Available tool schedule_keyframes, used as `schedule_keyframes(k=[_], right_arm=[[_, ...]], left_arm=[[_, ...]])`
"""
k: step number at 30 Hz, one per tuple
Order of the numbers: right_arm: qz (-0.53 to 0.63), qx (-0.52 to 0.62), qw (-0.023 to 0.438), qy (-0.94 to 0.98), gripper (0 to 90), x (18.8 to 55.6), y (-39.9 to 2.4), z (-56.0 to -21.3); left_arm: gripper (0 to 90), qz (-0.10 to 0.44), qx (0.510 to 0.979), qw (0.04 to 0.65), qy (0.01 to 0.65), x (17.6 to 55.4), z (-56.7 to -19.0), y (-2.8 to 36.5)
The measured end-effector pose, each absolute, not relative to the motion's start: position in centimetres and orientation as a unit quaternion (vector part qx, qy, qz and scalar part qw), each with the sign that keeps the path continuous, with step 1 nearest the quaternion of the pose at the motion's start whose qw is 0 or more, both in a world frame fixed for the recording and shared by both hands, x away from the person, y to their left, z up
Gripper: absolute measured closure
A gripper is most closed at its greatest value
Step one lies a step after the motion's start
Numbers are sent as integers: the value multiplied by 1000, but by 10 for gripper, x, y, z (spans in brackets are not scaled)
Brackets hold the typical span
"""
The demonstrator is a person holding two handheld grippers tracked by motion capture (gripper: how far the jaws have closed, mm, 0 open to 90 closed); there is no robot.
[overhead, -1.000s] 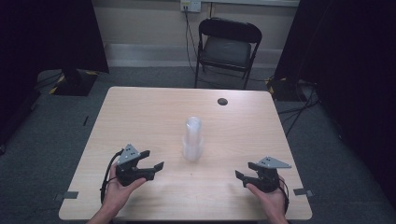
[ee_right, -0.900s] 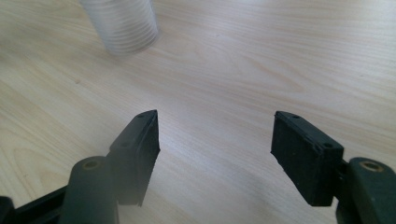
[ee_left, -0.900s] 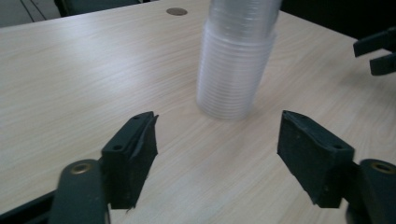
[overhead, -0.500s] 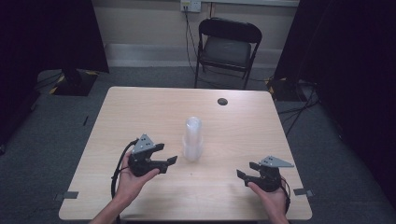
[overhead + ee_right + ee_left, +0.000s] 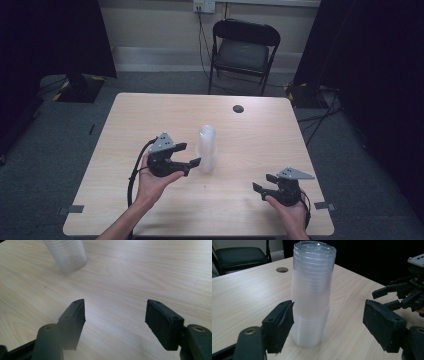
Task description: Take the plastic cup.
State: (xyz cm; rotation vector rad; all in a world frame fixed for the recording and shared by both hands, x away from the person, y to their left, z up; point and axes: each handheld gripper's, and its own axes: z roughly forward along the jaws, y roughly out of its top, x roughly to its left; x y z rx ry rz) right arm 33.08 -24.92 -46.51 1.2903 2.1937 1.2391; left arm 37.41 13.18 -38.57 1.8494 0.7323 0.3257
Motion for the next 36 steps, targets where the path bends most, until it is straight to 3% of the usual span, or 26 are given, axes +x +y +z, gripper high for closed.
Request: schedule_keyframes(k=[23, 36], right_arm=[[433, 442, 144, 772, 323, 331, -246, -467], [436, 438, 144, 773, 319, 332, -245, -467]], left_arm=[[162, 150, 743, 578, 301, 411, -362, 117], [158, 142, 752, 568, 303, 435, -381, 99]])
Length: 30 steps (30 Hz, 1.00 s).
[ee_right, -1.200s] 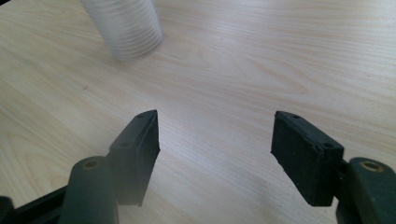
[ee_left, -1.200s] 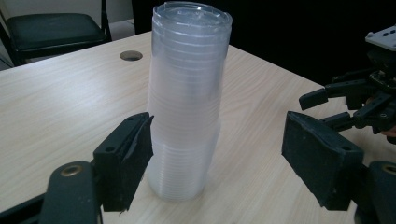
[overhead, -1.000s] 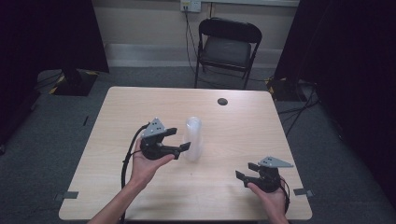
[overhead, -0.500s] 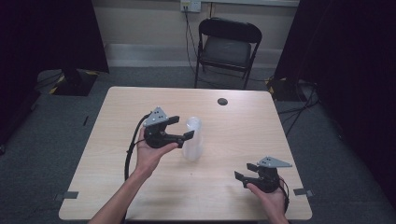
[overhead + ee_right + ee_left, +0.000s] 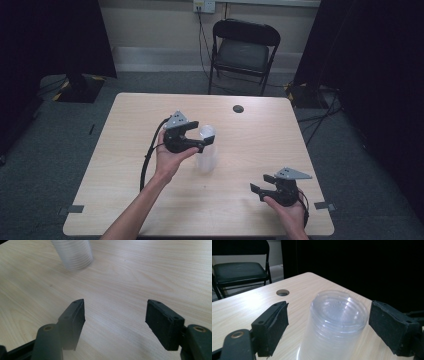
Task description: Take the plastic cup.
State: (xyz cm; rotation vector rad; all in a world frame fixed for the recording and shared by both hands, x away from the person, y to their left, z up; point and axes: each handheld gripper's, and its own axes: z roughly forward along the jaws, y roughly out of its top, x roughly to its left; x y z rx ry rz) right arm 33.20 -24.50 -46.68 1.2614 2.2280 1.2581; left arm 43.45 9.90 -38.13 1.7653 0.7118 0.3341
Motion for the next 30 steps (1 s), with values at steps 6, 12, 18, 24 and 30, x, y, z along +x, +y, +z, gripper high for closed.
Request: schedule_keyframes(k=[6, 12, 18, 24, 30], right_arm=[[442, 433, 149, 771, 320, 331, -245, -465], [441, 434, 144, 772, 320, 332, -245, -466], [442, 433, 143, 772, 320, 332, -245, -466], [443, 431, 143, 773, 320, 332, -244, -467], [444, 431, 143, 773, 320, 332, -244, -467]], left_arm=[[158, 144, 768, 551, 294, 437, -390, 89], [163, 148, 778, 536, 294, 439, -397, 86], [184, 152, 783, 527, 293, 439, -403, 82], [203, 155, 787, 517, 300, 440, -411, 79], [239, 155, 790, 510, 302, 442, -415, 78]])
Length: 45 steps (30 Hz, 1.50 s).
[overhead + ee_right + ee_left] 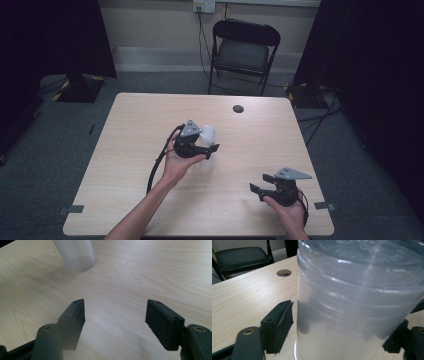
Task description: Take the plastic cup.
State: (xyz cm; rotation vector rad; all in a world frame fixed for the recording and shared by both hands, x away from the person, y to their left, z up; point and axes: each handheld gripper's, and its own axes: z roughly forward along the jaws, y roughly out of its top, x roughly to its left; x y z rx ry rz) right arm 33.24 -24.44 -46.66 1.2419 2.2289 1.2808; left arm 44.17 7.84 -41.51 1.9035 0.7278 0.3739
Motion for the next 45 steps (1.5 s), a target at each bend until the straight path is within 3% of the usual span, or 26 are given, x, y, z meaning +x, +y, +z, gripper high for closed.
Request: schedule_keyframes(k=[8, 45], right_arm=[[446, 430, 145, 771, 321, 332, -245, -466], [445, 433, 137, 772, 321, 335, -244, -468]], left_arm=[[303, 159, 797, 503, 293, 440, -418, 76], [304, 155, 780, 527, 300, 436, -402, 76]])
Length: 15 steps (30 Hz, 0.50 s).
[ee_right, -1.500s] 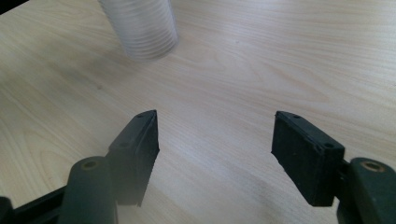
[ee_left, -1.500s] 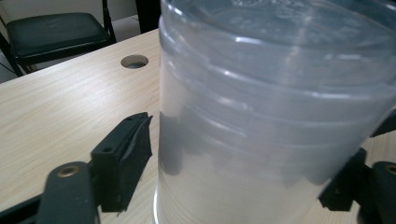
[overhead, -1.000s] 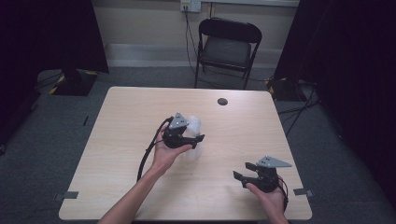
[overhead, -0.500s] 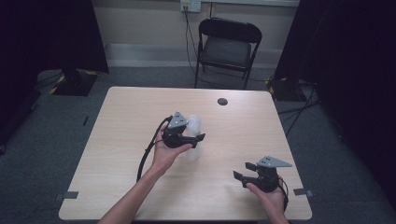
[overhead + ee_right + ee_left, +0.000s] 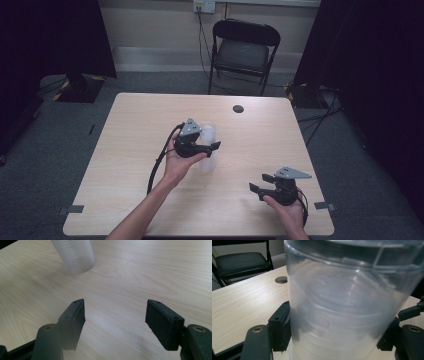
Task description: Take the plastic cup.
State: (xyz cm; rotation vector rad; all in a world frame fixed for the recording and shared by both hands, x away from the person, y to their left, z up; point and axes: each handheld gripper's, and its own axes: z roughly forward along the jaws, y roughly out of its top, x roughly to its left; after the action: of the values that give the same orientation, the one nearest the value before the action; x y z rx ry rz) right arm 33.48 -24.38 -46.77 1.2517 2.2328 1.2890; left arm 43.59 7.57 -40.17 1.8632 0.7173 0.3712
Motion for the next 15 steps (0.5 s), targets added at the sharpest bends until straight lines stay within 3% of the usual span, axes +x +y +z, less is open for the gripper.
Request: schedule_keyframes(k=[15], right_arm=[[444, 433, 134, 773, 321, 335, -243, -468]], left_arm=[[313, 160, 769, 539, 305, 436, -390, 74]])
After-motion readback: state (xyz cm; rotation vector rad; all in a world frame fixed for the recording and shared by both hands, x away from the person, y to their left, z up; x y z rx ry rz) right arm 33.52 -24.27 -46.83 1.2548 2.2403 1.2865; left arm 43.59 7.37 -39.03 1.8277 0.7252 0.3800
